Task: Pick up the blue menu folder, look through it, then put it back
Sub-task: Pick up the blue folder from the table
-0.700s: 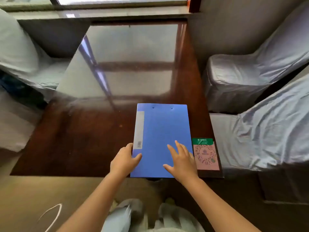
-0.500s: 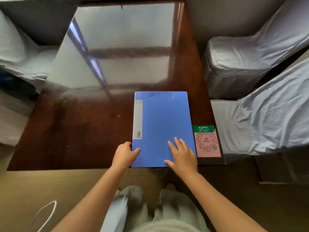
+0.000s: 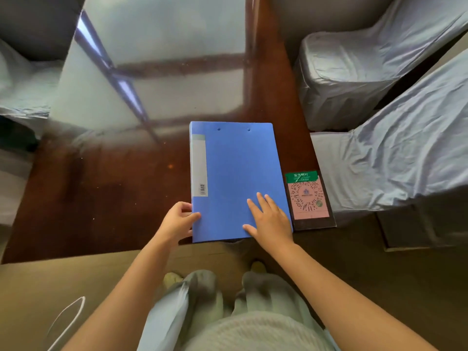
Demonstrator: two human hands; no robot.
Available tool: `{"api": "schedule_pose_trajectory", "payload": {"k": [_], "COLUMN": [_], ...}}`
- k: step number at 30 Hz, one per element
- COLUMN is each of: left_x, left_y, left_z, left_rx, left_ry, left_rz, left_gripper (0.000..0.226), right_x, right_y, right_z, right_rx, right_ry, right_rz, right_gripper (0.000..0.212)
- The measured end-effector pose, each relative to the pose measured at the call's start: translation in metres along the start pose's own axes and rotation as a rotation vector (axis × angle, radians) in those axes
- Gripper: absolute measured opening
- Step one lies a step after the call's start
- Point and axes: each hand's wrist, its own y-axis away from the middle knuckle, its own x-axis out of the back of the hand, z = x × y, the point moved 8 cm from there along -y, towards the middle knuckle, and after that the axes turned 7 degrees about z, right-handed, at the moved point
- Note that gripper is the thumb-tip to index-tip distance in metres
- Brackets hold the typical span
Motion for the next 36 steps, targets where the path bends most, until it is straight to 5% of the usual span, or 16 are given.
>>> {"api": "schedule_pose_trajectory", "payload": {"k": [5,8,11,14,21,25,27,33,36], "left_x": [0.022,0.039,0.047,0.045,0.018,-0.001,-0.013,-0.02,-0.021], "left_y": [0.018,0.028,0.038,0.047,0.087,0.115,0.125,0.137,0.137], "left_z": [0.019,0.037,0.058,0.088,0.178,0.195,0.192,0.195,0.184], "left_rx": [-0.096,-0.132,-0.183,-0.27,-0.627,-0.911,-1.011,-1.165,-1.115], "left_ry": [0.17,0.293,0.345,0.365,0.342,-0.236,-0.422,-0.432,-0.31], "left_rz": [-0.064,-0.132,-0.177,-0.209,-0.173,0.035,0.113,0.2,0.18], "left_gripper": [0.011,0.018,0.026,0.033,0.034,0.106,0.119,0.107,0.081], "right_x": [0.032,0.063,0.074,0.102,0.186,0.203,0.204,0.212,0.202], "right_y": [0.0,-0.001,-0.008,-0.01,-0.008,0.002,0.008,0.018,0.023], "right_z": [-0.005,0.02,0.054,0.066,0.089,0.104,0.109,0.106,0.104], "right_rx": [-0.029,-0.199,-0.4,-0.307,-0.082,-0.076,-0.074,-0.017,-0.019], "right_ry": [-0.278,-0.42,-0.923,-1.386,-1.322,-1.27,-1.271,-1.354,-1.464], "right_rz": [0.177,0.351,0.145,-0.045,0.247,0.351,0.353,0.327,0.304], "right_gripper": [0.062,0.063,0.054,0.038,0.026,0.028,0.027,0.027,0.031]}}
